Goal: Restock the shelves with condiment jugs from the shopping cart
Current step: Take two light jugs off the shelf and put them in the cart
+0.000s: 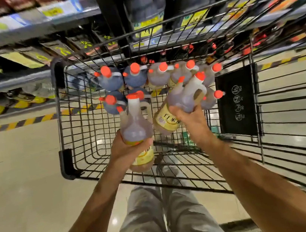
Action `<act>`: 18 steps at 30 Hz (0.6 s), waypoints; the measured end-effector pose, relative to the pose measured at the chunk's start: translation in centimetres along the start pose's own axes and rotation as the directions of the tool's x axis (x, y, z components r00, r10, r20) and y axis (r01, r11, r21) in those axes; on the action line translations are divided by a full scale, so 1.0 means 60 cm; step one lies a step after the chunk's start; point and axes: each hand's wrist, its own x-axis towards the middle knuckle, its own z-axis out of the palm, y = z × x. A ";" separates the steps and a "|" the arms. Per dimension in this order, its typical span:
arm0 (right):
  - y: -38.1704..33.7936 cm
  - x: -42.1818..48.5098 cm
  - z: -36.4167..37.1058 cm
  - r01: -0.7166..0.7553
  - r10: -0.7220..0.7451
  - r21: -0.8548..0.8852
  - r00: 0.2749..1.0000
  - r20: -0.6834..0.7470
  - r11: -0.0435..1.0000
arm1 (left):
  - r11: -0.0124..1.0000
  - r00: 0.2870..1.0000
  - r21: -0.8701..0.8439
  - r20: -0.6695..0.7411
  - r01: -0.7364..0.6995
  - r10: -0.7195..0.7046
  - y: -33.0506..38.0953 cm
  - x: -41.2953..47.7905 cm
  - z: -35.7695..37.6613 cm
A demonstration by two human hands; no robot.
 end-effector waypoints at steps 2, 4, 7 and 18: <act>-0.035 -0.037 -0.003 0.019 -0.021 0.031 0.997 0.079 0.999 | 0.998 1.000 -0.066 -0.005 0.012 -0.012 0.023 -0.030 -0.011; -0.077 -0.071 0.005 0.017 -0.024 0.056 0.991 0.132 0.998 | 0.993 1.000 -0.118 -0.004 0.013 -0.014 0.044 -0.060 -0.026; -0.142 -0.114 0.023 0.022 -0.041 0.085 0.974 0.222 0.996 | 0.981 0.998 -0.186 -0.039 -0.053 0.046 0.078 -0.108 -0.047; -0.313 -0.261 0.172 0.165 -0.161 0.032 0.875 0.458 0.986 | 0.850 0.946 -0.416 -0.140 -0.323 0.291 0.179 -0.265 -0.183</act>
